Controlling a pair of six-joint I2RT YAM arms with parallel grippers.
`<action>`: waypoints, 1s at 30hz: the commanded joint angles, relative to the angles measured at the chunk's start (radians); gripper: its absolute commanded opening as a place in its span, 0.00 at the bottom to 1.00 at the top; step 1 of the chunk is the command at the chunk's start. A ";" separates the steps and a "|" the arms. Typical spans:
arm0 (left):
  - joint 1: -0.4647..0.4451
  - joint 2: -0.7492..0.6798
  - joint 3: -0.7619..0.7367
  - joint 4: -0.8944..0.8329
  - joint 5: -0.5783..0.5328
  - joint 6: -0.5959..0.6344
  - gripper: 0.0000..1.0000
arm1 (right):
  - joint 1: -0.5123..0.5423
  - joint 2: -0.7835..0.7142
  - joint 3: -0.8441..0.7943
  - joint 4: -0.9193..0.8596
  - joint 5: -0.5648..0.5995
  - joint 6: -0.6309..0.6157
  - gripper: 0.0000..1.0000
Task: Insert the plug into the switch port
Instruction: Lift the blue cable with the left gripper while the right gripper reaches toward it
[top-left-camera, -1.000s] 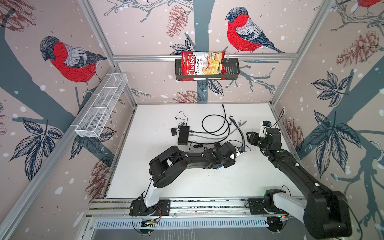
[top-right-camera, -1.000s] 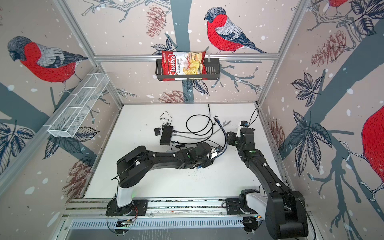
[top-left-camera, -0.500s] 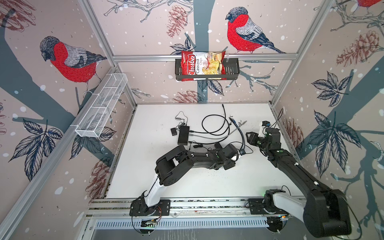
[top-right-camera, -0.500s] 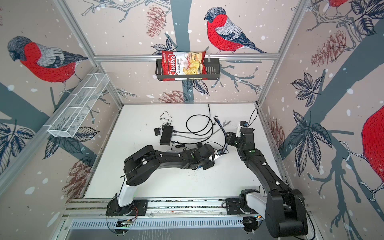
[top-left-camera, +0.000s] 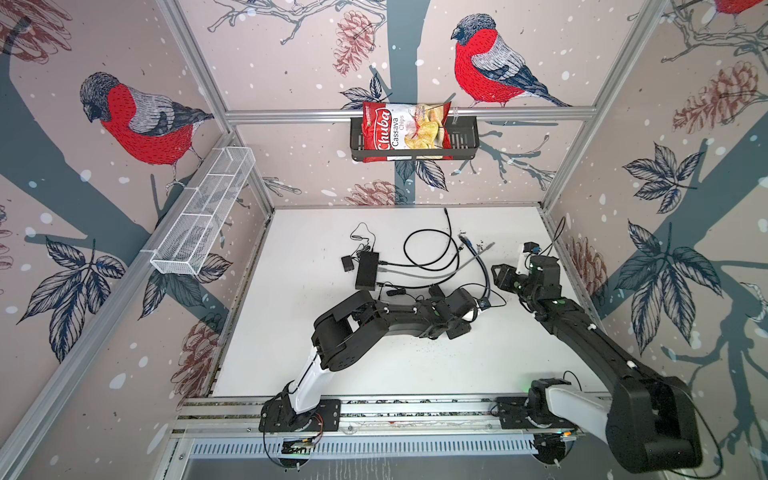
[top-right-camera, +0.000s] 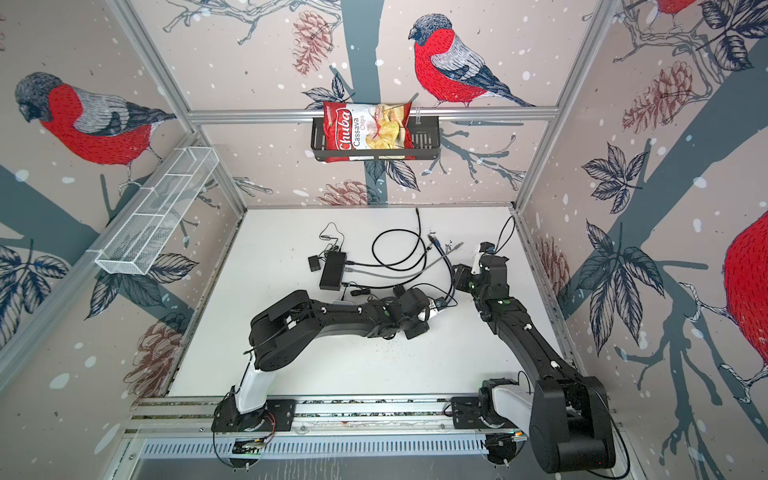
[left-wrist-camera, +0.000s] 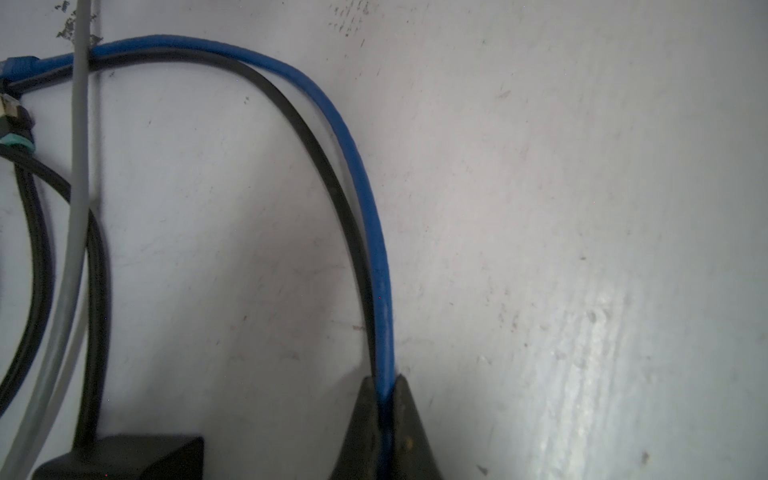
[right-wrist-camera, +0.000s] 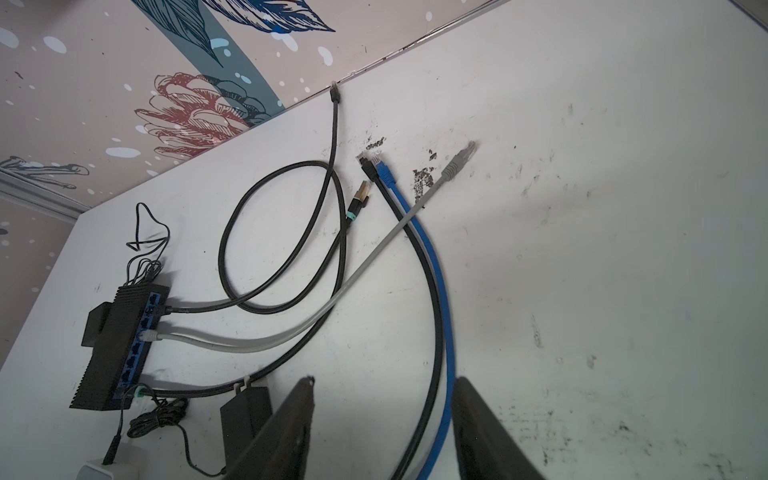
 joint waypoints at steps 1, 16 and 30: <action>-0.002 -0.022 -0.001 0.007 0.022 -0.007 0.04 | 0.001 0.001 -0.002 0.025 -0.007 -0.019 0.54; 0.044 -0.253 -0.116 0.106 0.203 0.013 0.02 | 0.035 -0.120 -0.074 0.160 0.020 -0.112 0.53; 0.275 -0.337 -0.190 0.054 0.601 -0.113 0.03 | 0.196 -0.129 -0.041 0.204 -0.129 -0.537 0.57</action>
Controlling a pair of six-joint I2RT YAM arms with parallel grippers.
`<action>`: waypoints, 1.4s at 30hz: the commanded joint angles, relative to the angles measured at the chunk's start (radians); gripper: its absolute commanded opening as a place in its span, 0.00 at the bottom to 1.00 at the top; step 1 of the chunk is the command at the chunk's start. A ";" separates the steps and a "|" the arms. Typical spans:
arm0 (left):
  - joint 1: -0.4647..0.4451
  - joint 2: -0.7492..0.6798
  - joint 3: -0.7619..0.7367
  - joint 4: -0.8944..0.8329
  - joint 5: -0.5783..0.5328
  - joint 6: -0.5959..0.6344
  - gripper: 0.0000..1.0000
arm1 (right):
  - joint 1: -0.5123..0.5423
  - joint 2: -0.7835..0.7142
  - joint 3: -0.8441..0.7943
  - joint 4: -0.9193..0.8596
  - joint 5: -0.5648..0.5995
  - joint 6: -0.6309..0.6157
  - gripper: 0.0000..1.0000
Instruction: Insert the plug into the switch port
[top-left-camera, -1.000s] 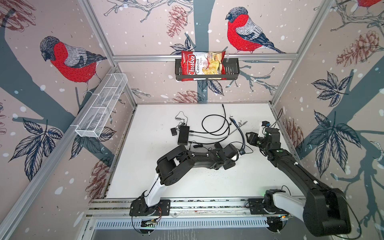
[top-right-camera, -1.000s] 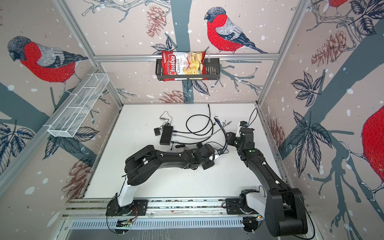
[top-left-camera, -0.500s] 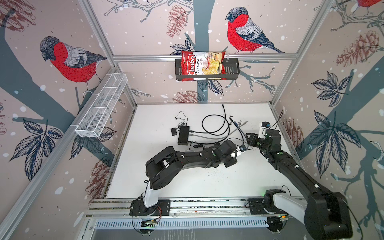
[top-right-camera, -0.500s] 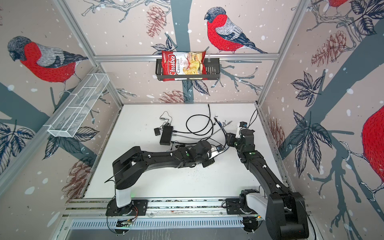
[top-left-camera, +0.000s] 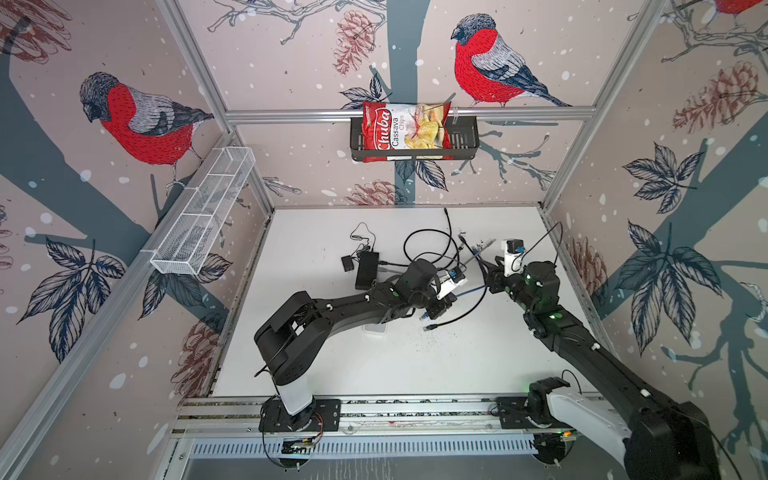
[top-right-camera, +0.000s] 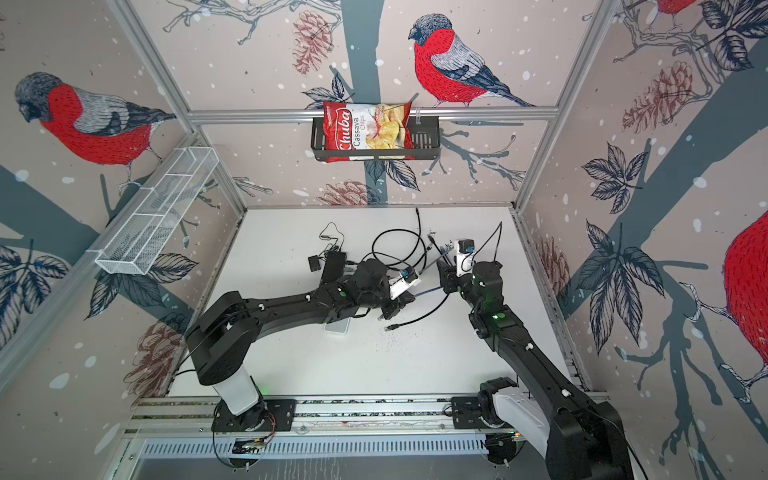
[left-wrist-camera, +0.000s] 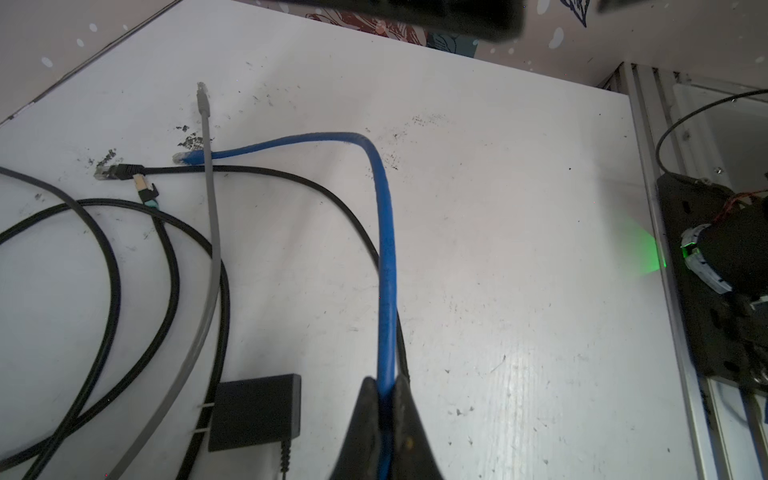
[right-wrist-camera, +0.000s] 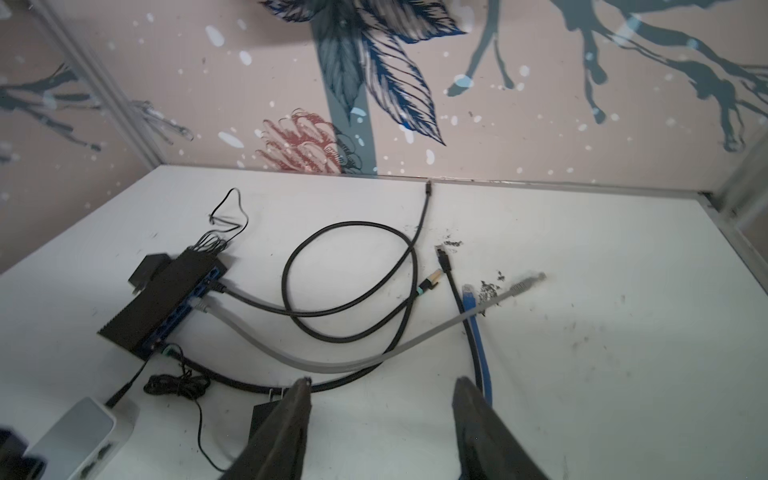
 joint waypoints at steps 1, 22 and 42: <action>0.057 0.023 0.026 -0.065 0.187 -0.044 0.03 | 0.027 -0.005 0.005 0.009 -0.144 -0.199 0.57; 0.131 0.069 0.128 -0.343 0.252 0.215 0.03 | 0.257 0.087 -0.091 -0.012 -0.079 -0.717 0.54; 0.131 0.034 0.065 -0.307 0.293 0.340 0.09 | 0.279 0.181 -0.110 0.090 -0.094 -0.905 0.01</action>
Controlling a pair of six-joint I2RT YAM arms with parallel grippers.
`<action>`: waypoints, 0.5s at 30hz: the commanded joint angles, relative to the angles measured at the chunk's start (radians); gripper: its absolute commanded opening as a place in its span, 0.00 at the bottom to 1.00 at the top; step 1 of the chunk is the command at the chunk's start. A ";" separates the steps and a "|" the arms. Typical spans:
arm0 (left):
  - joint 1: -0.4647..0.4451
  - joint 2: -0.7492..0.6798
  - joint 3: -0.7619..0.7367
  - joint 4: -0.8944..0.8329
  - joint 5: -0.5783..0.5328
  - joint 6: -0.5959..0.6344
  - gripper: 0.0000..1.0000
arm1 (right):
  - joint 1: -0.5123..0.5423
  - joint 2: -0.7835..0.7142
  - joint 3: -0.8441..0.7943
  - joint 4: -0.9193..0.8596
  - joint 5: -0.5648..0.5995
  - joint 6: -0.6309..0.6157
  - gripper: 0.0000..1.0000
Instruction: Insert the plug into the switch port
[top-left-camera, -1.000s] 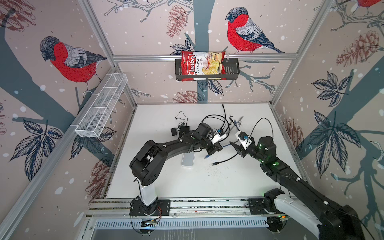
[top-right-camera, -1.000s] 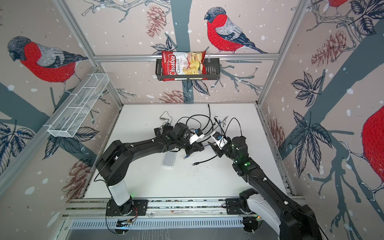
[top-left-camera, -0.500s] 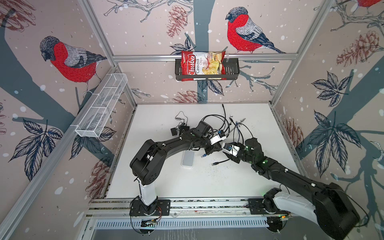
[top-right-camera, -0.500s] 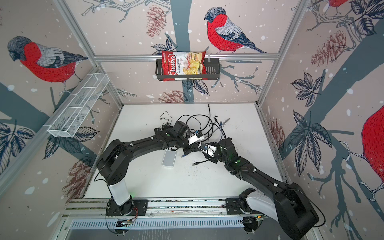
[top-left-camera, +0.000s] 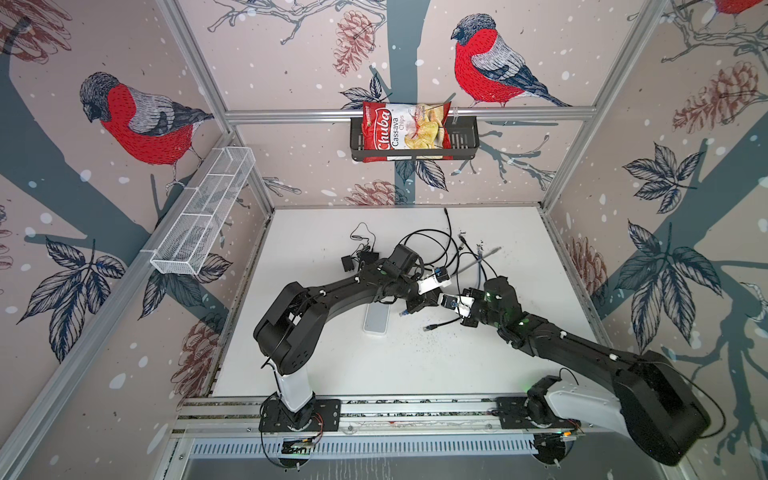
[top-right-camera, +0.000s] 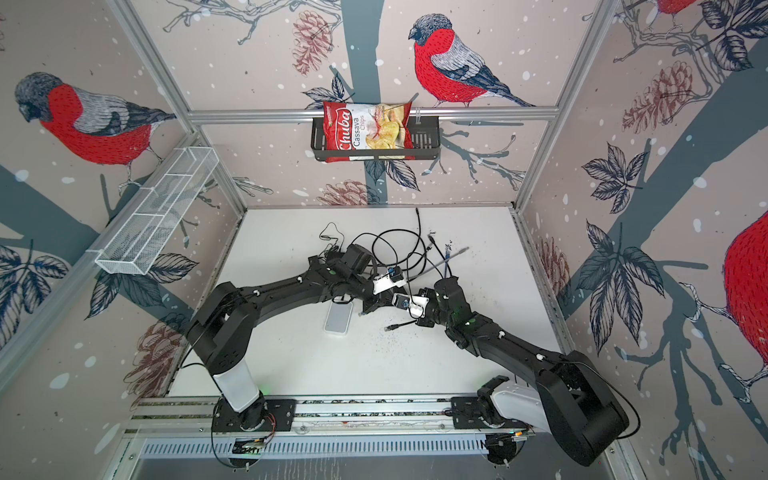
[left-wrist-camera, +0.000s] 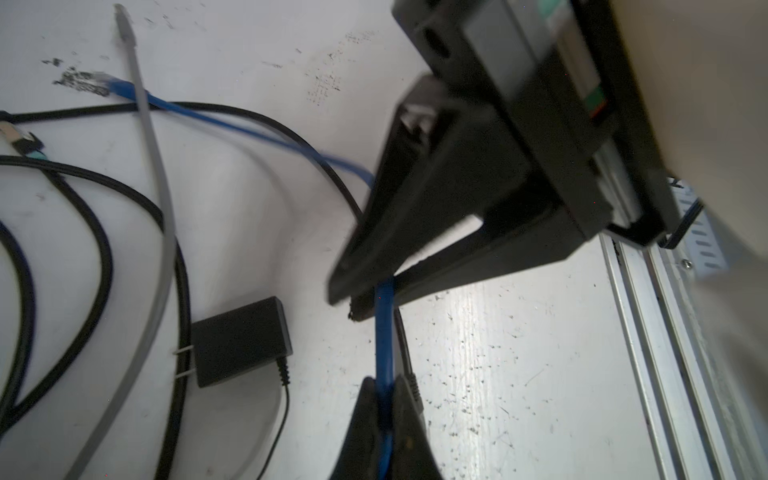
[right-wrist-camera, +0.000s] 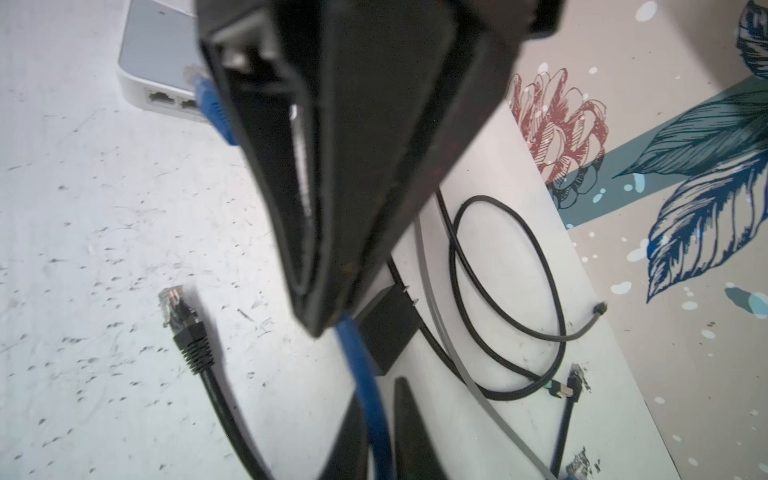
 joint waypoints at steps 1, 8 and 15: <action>-0.001 -0.002 -0.023 0.035 0.007 -0.003 0.10 | -0.001 -0.002 -0.004 0.073 0.013 -0.029 0.01; 0.004 -0.129 -0.183 0.252 -0.077 -0.033 0.37 | -0.002 -0.040 -0.023 0.082 0.055 -0.047 0.00; 0.020 -0.342 -0.404 0.495 -0.148 -0.036 0.53 | -0.001 -0.078 -0.044 0.089 0.085 -0.068 0.00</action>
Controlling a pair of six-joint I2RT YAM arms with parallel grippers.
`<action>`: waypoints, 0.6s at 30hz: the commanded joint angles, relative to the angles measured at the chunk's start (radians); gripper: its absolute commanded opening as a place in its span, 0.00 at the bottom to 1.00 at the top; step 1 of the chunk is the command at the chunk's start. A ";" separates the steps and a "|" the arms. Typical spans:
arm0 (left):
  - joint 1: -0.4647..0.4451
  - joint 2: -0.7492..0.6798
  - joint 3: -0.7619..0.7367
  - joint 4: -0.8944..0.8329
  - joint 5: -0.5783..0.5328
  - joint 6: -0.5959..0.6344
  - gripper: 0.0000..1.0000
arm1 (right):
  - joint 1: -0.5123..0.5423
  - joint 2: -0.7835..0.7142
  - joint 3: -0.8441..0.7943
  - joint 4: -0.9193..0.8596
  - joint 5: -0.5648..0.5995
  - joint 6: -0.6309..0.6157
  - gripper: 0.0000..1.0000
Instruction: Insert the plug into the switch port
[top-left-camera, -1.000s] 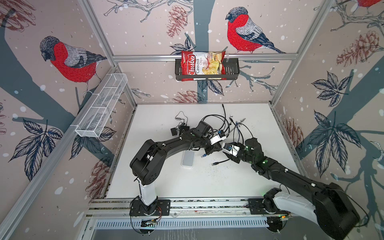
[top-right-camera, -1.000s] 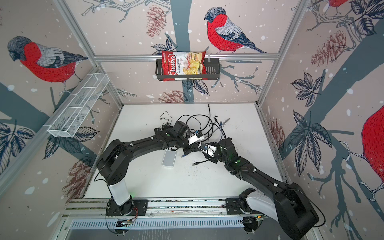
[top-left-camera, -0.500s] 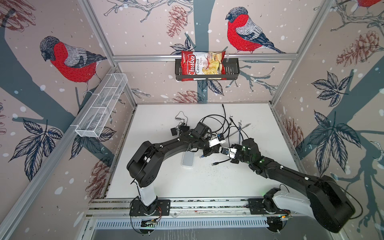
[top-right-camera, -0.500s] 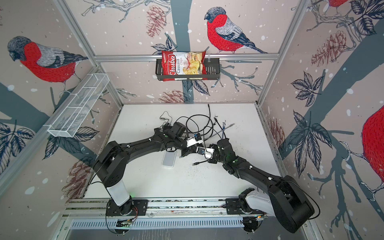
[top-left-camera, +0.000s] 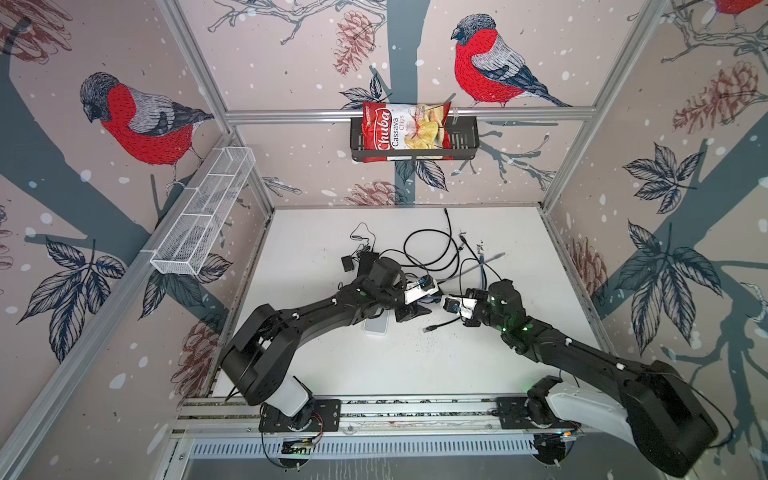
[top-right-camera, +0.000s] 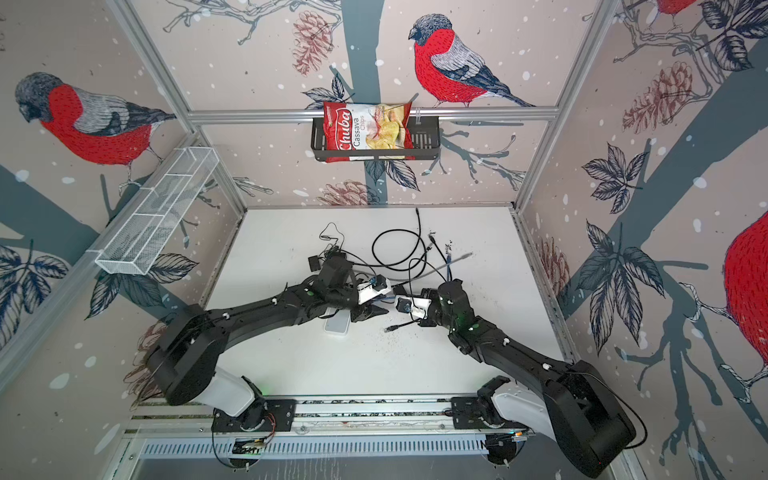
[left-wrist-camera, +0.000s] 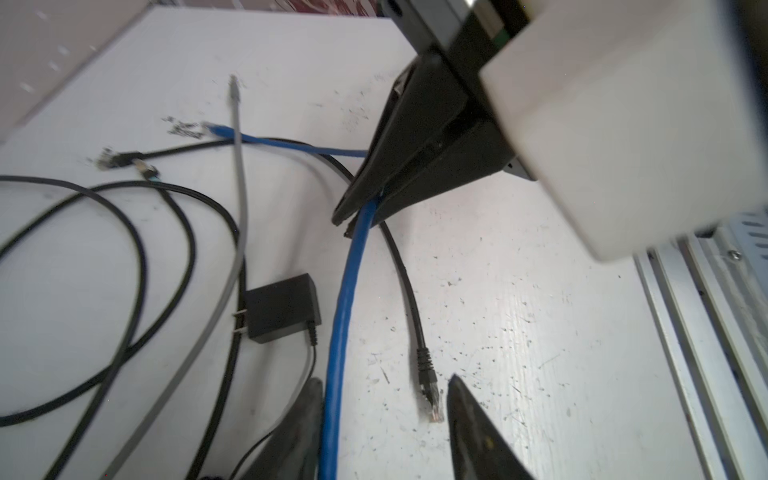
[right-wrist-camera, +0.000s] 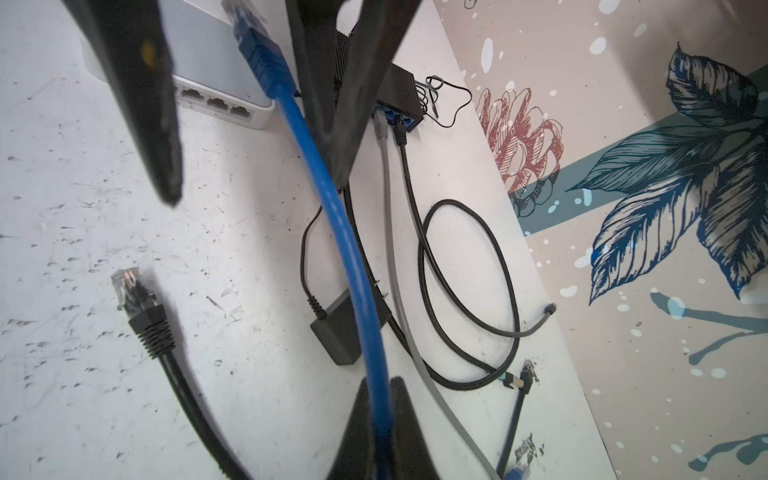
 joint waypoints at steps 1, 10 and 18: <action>0.003 -0.076 -0.071 0.192 -0.076 -0.011 0.56 | 0.001 -0.009 -0.007 0.046 0.035 -0.015 0.00; 0.005 -0.322 -0.315 0.479 -0.399 -0.169 0.98 | 0.005 -0.031 -0.011 0.070 0.066 -0.024 0.00; 0.006 -0.423 -0.313 0.178 -0.325 -0.119 0.94 | 0.006 -0.060 -0.027 0.094 0.067 -0.034 0.01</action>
